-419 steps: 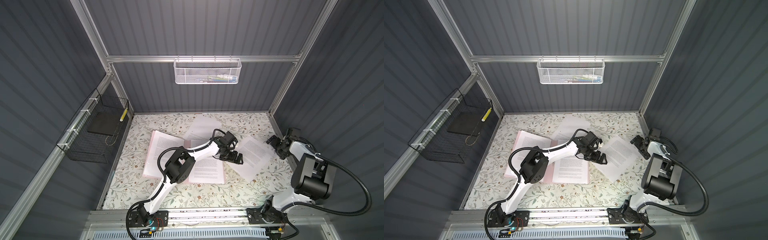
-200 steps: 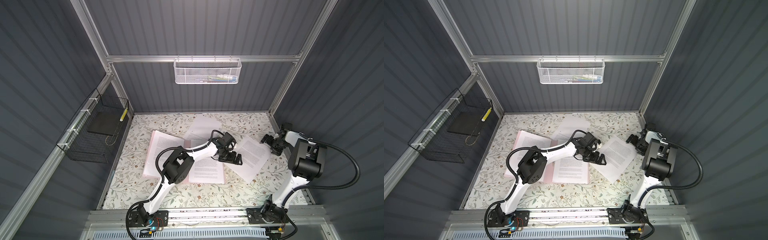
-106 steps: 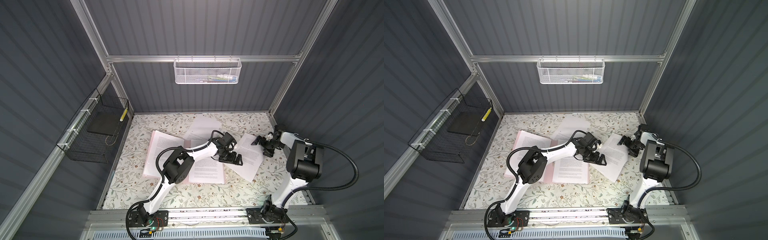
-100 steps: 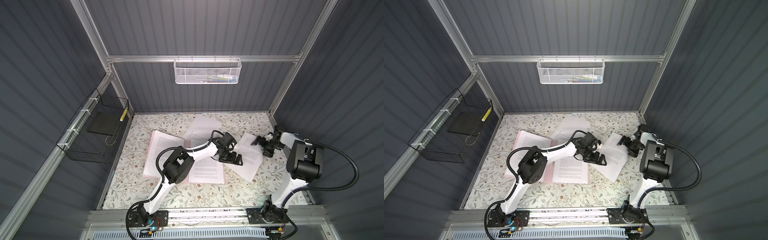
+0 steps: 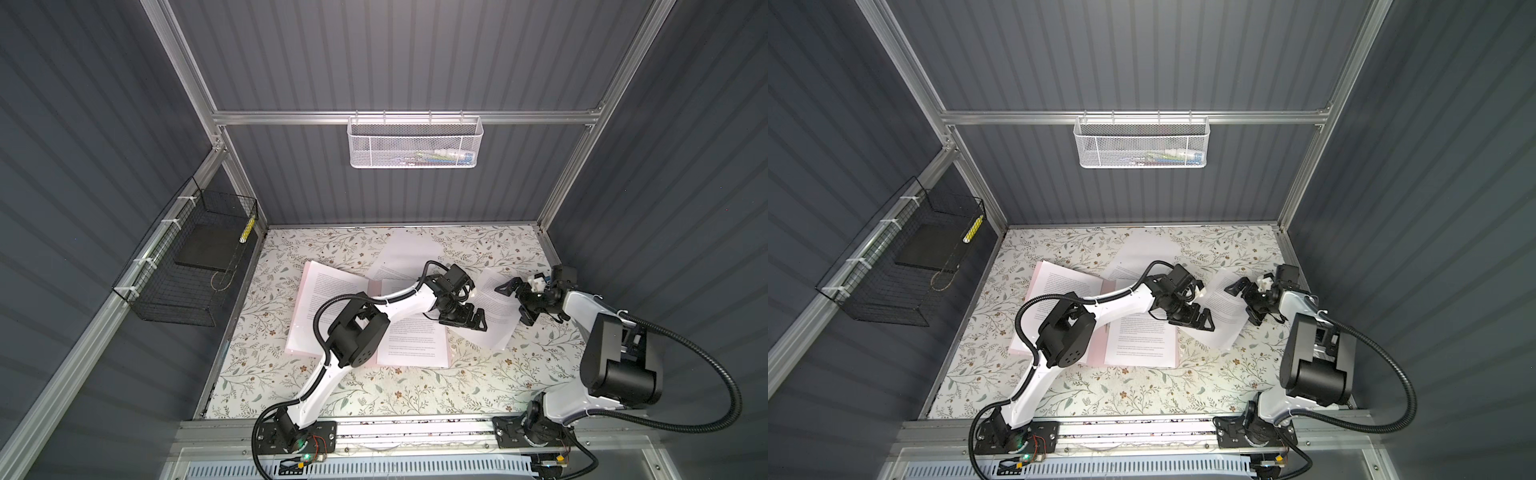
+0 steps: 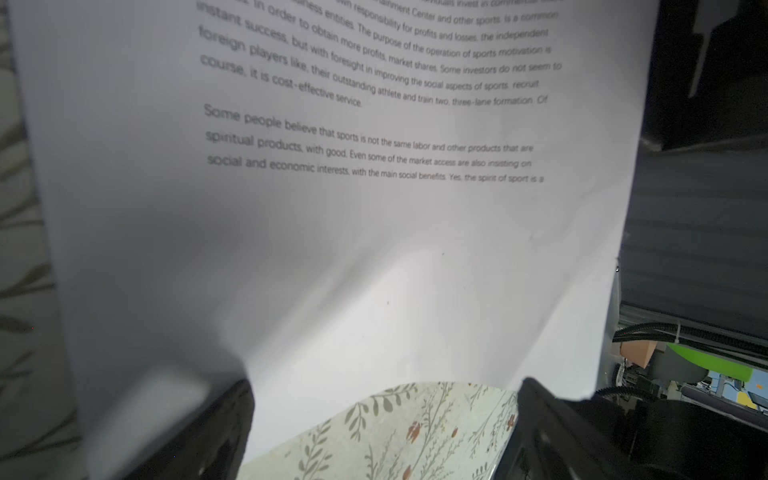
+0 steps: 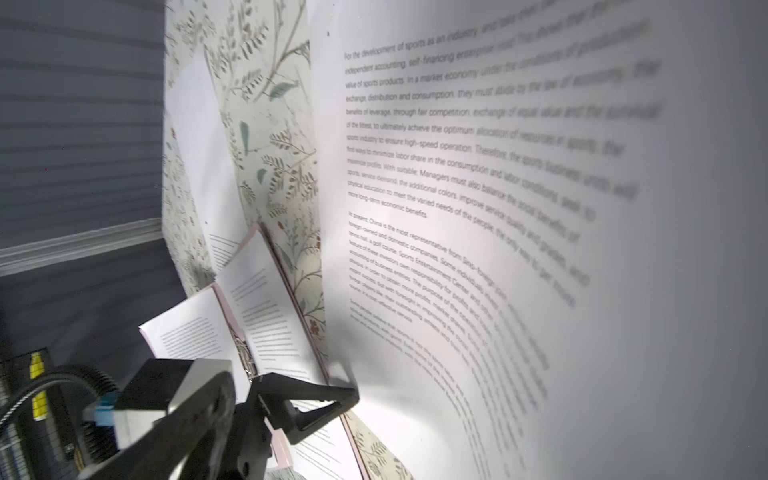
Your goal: Put the files into the folder
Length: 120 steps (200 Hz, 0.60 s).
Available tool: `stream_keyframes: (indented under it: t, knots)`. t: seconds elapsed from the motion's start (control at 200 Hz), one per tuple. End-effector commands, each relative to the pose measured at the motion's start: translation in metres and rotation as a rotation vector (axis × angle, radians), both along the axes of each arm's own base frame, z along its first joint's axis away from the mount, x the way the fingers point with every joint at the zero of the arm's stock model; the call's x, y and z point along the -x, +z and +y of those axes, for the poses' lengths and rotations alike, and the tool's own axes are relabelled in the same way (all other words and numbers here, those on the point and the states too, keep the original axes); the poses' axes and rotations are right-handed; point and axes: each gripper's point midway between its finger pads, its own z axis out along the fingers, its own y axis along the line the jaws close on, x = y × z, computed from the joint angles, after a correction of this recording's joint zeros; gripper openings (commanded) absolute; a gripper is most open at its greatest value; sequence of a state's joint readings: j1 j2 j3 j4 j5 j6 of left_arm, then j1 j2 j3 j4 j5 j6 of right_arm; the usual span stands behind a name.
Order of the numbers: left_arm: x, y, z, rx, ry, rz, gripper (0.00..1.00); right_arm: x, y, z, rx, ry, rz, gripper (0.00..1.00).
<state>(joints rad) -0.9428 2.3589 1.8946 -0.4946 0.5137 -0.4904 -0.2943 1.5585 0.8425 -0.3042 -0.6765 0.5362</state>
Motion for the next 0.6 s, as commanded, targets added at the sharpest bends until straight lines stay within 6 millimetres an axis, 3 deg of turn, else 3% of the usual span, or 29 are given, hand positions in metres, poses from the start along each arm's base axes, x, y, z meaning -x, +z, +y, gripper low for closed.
stream_keyframes:
  t: [0.0, 0.105, 0.32, 0.36, 0.505, 0.595]
  knots:
    - [0.023, -0.07, 0.031, -0.195, 0.004, 0.126, 1.0, -0.008, 0.001, 0.003, -0.045, -0.044, -0.06, 0.99]
    - [0.022, -0.068, 0.031, -0.192, 0.006, 0.116, 1.0, -0.006, -0.007, -0.001, -0.04, -0.091, -0.043, 0.88]
    - [0.023, -0.064, 0.032, -0.188, 0.006, 0.111, 1.0, 0.003, -0.012, -0.011, 0.004, -0.178, -0.023, 0.52]
    - [0.022, -0.062, 0.031, -0.182, 0.005, 0.11, 1.0, 0.006, -0.011, -0.013, 0.022, -0.188, -0.023, 0.42]
    - [0.016, -0.046, 0.024, -0.133, 0.003, 0.109, 1.0, 0.017, -0.008, -0.014, 0.056, -0.195, -0.036, 0.14]
    - [0.011, -0.026, 0.016, -0.072, -0.002, 0.108, 1.0, 0.022, -0.006, -0.012, 0.074, -0.166, -0.04, 0.0]
